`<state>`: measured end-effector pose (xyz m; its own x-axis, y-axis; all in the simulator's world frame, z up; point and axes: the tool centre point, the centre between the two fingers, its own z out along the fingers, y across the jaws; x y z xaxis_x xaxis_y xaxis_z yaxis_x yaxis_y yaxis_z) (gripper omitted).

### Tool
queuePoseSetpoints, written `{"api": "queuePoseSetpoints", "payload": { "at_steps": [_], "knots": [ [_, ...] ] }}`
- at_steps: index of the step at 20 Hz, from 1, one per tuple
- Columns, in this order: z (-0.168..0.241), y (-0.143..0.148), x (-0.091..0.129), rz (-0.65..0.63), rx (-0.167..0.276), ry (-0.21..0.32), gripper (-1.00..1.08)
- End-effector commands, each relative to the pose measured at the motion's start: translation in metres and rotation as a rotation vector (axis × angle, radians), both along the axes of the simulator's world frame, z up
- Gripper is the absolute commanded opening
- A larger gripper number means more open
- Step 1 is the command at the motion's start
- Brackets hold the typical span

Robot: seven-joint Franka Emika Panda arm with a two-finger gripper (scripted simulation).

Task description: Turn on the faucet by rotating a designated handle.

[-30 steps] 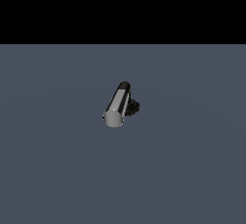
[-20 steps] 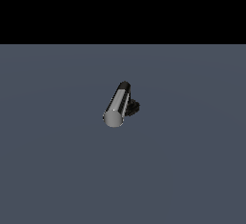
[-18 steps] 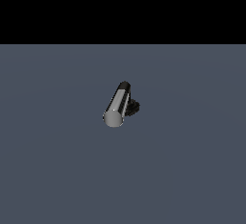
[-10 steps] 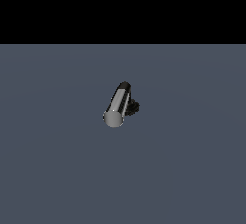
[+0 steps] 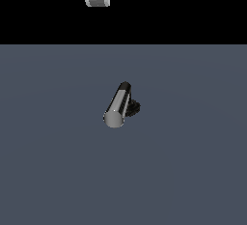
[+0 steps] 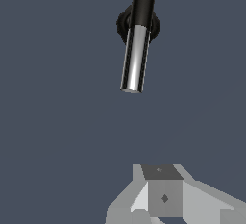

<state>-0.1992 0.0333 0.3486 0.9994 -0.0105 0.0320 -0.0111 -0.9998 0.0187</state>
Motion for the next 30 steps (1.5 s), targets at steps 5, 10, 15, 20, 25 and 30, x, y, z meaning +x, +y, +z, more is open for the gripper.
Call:
{"api": "queuePoseSetpoints", "payload": {
  "at_steps": [5, 10, 15, 20, 25, 30],
  "knots": [
    [-0.053, 0.009, 0.019, -0.009, 0.005, 0.006, -1.00],
    [-0.093, 0.017, 0.035, -0.016, 0.009, 0.012, -1.00],
    [-0.130, 0.023, 0.049, -0.022, 0.012, 0.017, -1.00],
    [-0.166, 0.030, 0.063, -0.028, 0.015, 0.021, -1.00],
    [-0.197, 0.036, 0.076, -0.033, 0.018, 0.026, -1.00],
    [-0.220, 0.040, 0.086, -0.037, 0.020, 0.029, -1.00]
  ]
}}
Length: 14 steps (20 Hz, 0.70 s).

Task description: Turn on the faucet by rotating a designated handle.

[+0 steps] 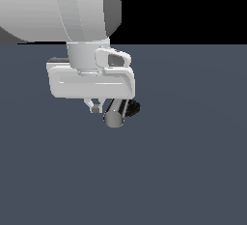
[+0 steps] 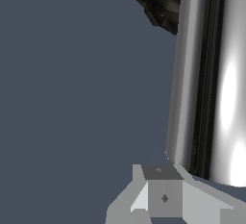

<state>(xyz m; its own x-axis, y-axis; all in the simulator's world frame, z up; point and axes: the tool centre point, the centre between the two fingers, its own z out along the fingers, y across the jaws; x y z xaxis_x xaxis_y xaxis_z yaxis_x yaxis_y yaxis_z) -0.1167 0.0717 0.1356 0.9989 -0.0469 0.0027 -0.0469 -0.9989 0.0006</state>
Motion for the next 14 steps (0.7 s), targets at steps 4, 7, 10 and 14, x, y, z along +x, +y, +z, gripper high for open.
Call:
{"api": "queuePoseSetpoints", "payload": {
  "at_steps": [4, 7, 10, 14],
  "knots": [
    [-0.019, 0.003, 0.009, -0.003, 0.001, 0.002, -1.00],
    [-0.025, 0.005, 0.012, -0.004, 0.001, 0.002, -1.00],
    [-0.028, 0.005, 0.013, -0.005, 0.001, 0.002, -1.00],
    [-0.028, 0.005, 0.014, -0.005, 0.001, 0.002, -1.00]
  ]
}}
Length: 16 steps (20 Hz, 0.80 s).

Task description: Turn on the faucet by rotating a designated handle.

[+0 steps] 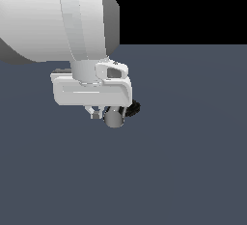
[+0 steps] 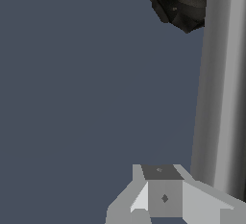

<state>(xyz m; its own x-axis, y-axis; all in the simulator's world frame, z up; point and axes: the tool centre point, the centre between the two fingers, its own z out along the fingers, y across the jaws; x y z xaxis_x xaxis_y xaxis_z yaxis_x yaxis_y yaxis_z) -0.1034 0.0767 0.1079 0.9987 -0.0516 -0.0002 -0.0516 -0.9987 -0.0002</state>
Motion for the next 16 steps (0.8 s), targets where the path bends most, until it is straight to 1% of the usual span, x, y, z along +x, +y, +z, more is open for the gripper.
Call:
{"api": "queuePoseSetpoints", "payload": {
  "at_steps": [1, 2, 16],
  "knots": [
    [0.000, 0.000, 0.000, 0.000, 0.000, 0.000, -1.00],
    [0.000, 0.000, 0.000, 0.000, 0.000, 0.000, -1.00],
    [0.000, -0.072, 0.001, 0.000, 0.000, 0.000, -1.00]
  ]
}}
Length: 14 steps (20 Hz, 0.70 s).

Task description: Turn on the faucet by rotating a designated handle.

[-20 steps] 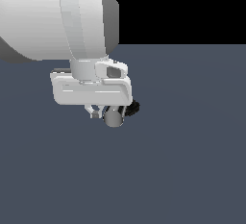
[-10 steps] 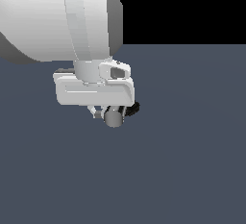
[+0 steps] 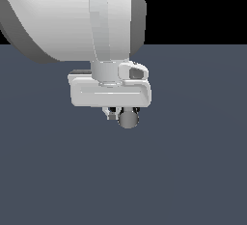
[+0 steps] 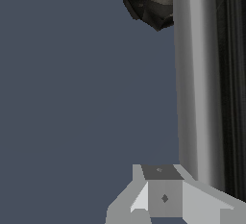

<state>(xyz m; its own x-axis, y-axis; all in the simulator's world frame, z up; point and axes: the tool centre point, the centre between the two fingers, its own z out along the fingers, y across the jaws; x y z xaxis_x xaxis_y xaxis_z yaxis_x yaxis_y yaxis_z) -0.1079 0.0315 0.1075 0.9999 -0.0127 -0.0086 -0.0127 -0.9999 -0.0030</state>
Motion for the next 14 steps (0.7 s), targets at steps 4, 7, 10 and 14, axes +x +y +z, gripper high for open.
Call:
{"api": "queuePoseSetpoints", "payload": {
  "at_steps": [4, 7, 10, 14],
  "knots": [
    [0.000, -0.048, 0.006, -0.039, -0.003, -0.008, -1.00],
    [0.000, -0.064, 0.007, -0.039, -0.003, -0.008, -1.00],
    [0.000, -0.079, 0.007, -0.039, -0.003, -0.008, -1.00],
    [0.000, -0.100, 0.008, -0.039, -0.003, -0.008, -1.00]
  ]
}}
